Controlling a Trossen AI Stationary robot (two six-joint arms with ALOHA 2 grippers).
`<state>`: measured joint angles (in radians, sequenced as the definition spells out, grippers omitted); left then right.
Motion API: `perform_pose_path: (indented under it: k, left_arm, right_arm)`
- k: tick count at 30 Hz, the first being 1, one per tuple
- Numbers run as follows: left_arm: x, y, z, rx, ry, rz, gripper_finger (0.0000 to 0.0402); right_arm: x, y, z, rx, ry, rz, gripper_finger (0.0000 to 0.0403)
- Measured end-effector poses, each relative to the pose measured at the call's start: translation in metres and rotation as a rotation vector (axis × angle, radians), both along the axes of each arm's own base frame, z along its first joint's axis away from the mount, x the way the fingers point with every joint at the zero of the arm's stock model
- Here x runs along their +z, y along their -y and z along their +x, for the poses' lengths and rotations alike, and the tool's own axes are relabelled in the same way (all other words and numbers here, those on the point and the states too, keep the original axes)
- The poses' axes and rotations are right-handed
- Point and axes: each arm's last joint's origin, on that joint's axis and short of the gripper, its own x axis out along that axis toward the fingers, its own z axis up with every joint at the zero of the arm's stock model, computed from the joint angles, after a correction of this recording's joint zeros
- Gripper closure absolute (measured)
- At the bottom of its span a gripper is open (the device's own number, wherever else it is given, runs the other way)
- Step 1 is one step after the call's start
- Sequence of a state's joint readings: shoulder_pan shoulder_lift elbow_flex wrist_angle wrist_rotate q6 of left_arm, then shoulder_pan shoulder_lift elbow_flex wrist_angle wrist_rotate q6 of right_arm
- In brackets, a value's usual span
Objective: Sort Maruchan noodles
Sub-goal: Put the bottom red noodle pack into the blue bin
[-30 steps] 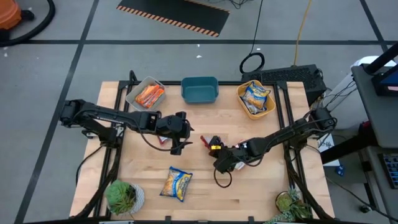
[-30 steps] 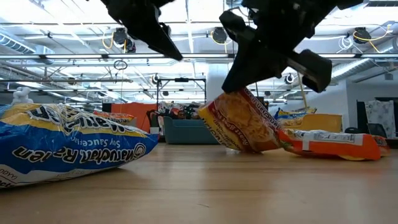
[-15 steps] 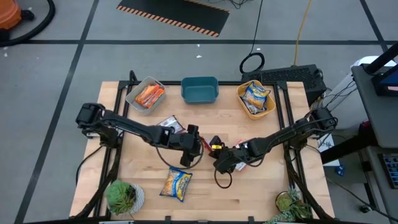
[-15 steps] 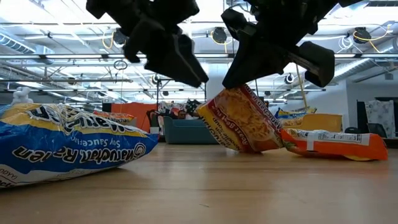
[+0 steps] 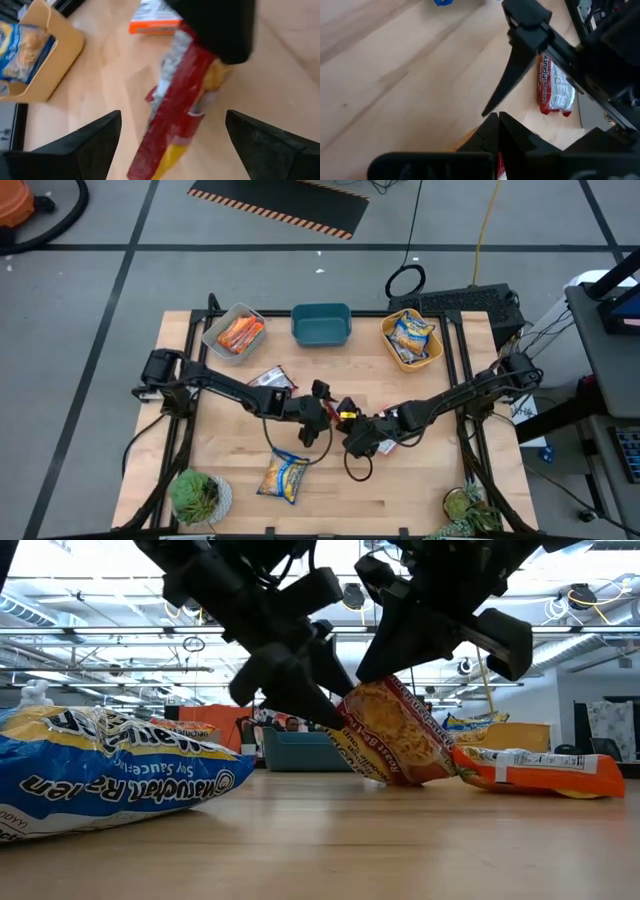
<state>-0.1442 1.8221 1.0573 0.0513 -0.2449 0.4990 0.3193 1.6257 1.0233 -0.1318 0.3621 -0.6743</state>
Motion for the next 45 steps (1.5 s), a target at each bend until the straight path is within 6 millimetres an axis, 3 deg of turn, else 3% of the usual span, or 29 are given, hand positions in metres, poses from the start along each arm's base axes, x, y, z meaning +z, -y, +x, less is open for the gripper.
perform_pose_path:
  k: [7,14,25,29,32,37,45]
  left_arm:
    - [-0.002,-0.012,0.006,-0.056,0.025,-0.082,0.0055]
    - [-0.018,-0.012,0.008,-0.120,-0.024,-0.042,0.0134]
    - [-0.018,-0.011,0.013,-0.140,0.023,-0.001,0.0259]
    - [-0.018,-0.012,0.013,-0.138,0.023,-0.002,0.0270]
    - [-0.016,-0.013,0.013,-0.113,0.031,-0.010,0.0272]
    - [-0.002,-0.015,0.009,-0.028,0.061,-0.045,0.0274]
    - [0.032,-0.024,-0.005,0.120,0.109,-0.154,0.0275]
  right_arm:
    - [0.000,0.005,0.002,0.012,-0.006,-0.031,0.0403]
    - [0.000,0.004,0.002,0.060,-0.011,-0.002,0.0403]
    - [0.003,0.006,0.006,0.059,0.030,-0.010,0.0403]
    - [0.003,0.008,0.006,0.013,0.040,0.020,0.0399]
    - [0.005,0.010,0.005,-0.062,0.064,-0.051,0.0382]
    - [0.025,0.009,-0.003,-0.155,0.151,-0.137,0.0330]
    - [0.077,0.002,-0.033,-0.180,0.326,-0.067,0.0257]
